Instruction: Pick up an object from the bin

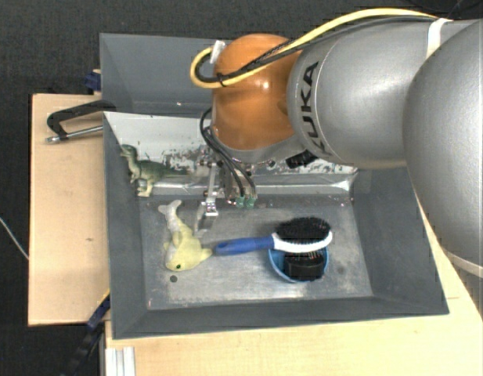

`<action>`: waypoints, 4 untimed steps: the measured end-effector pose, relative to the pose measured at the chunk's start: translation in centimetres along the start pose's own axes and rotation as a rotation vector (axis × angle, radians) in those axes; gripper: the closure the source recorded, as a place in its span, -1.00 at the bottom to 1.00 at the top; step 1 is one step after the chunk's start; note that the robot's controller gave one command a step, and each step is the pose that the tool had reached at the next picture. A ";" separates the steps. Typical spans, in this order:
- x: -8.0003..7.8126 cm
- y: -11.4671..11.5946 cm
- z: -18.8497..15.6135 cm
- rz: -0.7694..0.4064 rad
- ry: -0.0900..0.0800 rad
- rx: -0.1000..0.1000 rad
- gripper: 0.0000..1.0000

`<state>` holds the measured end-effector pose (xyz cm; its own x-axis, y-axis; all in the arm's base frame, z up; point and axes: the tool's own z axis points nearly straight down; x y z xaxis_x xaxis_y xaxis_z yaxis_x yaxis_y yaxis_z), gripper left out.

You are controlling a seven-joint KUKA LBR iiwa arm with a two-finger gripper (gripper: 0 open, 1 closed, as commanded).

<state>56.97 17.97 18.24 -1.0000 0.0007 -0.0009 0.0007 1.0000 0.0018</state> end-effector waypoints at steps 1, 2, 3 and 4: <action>0.0 0.0 0.0 0.000 0.000 0.000 1.00; -1.3 3.2 8.8 0.025 0.006 0.001 1.00; 0.0 0.8 10.2 -0.036 -0.024 -0.013 1.00; 1.0 5.1 4.0 -0.053 -0.011 -0.006 1.00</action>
Offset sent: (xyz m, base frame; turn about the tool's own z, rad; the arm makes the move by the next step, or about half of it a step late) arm 0.0000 0.0000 0.0000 0.0000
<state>55.96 23.08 14.28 -0.9986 -0.0521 -0.0123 -0.0522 0.9986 0.0078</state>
